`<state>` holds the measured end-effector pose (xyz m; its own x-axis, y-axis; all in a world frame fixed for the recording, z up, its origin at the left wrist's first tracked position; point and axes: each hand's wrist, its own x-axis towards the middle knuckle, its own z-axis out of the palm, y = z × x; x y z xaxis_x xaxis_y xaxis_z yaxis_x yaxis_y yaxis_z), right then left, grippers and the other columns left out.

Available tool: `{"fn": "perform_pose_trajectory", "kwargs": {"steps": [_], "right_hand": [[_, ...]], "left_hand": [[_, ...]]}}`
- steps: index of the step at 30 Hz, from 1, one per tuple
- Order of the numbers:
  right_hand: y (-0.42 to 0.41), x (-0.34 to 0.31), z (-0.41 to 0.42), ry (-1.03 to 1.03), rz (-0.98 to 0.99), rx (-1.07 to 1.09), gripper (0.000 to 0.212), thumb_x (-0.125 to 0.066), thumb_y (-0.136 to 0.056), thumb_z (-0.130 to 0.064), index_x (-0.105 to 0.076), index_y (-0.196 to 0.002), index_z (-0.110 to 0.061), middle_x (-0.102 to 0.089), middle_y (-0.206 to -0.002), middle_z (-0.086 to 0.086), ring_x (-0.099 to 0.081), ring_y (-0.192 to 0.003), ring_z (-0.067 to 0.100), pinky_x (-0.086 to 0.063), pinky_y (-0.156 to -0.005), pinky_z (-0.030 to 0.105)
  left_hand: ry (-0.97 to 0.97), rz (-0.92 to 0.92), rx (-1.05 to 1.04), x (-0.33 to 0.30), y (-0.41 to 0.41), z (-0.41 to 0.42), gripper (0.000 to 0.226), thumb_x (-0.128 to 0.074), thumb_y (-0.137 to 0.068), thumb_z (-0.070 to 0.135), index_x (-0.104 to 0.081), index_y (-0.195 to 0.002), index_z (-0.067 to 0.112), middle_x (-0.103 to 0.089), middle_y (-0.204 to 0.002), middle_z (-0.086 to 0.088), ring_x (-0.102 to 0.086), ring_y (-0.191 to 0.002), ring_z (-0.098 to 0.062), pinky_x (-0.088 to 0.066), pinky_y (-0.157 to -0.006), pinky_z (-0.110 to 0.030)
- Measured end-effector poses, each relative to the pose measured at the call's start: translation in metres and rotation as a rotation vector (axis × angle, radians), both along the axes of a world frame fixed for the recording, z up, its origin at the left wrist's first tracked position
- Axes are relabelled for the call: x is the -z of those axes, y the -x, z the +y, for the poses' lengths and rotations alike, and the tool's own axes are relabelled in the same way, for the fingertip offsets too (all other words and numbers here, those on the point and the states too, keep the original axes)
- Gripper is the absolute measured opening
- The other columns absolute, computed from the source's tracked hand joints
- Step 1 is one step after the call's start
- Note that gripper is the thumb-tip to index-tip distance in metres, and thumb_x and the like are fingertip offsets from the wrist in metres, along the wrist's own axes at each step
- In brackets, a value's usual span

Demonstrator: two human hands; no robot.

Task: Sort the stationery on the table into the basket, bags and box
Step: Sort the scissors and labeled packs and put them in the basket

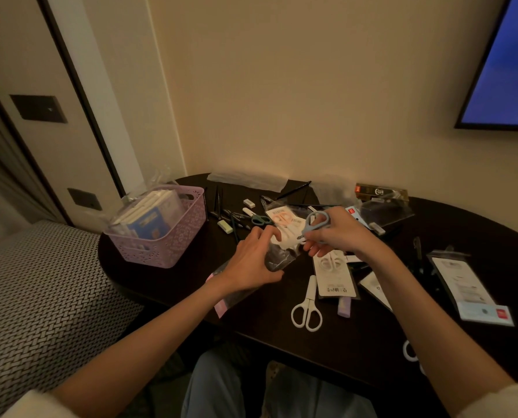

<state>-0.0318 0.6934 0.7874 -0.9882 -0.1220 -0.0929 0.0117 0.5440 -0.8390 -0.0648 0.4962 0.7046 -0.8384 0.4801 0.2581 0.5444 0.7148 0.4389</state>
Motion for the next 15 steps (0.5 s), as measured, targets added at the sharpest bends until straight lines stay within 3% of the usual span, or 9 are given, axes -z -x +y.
{"fn": "perform_pose_trajectory", "kwargs": {"steps": [5, 10, 15], "right_hand": [[0.006, 0.002, -0.004, 0.022, 0.017, 0.014, 0.007, -0.067, -0.086, -0.009, -0.066, -0.093, -0.007, -0.072, -0.089, 0.012, -0.068, -0.078, 0.018, -0.055, -0.072, 0.031], [0.012, 0.006, -0.016, -0.047, 0.095, 0.053, 0.019, -0.074, -0.080, -0.014, -0.069, -0.097, -0.006, -0.067, -0.084, 0.003, -0.061, -0.077, 0.011, -0.048, -0.066, 0.026], [0.021, 0.015, -0.022, -0.065, 0.113, 0.060, 0.027, -0.075, -0.080, -0.017, -0.069, -0.103, -0.005, -0.069, -0.097, 0.007, -0.060, -0.077, 0.008, -0.044, -0.061, 0.020]], "left_hand": [[-0.034, 0.011, 0.037, 0.001, 0.001, 0.000, 0.069, -0.081, -0.068, 0.033, -0.033, -0.118, 0.032, -0.041, -0.115, 0.004, -0.048, -0.105, -0.010, -0.047, -0.094, -0.043], [-0.123, 0.004, 0.052, 0.000, 0.004, 0.001, 0.075, -0.081, -0.067, 0.033, -0.034, -0.124, 0.028, -0.045, -0.120, 0.003, -0.052, -0.105, -0.011, -0.050, -0.090, -0.045], [-0.172, -0.009, 0.034, 0.001, 0.005, 0.000, 0.085, -0.081, -0.068, 0.030, -0.030, -0.135, 0.022, -0.045, -0.124, 0.001, -0.051, -0.108, -0.011, -0.051, -0.091, -0.043]]}}
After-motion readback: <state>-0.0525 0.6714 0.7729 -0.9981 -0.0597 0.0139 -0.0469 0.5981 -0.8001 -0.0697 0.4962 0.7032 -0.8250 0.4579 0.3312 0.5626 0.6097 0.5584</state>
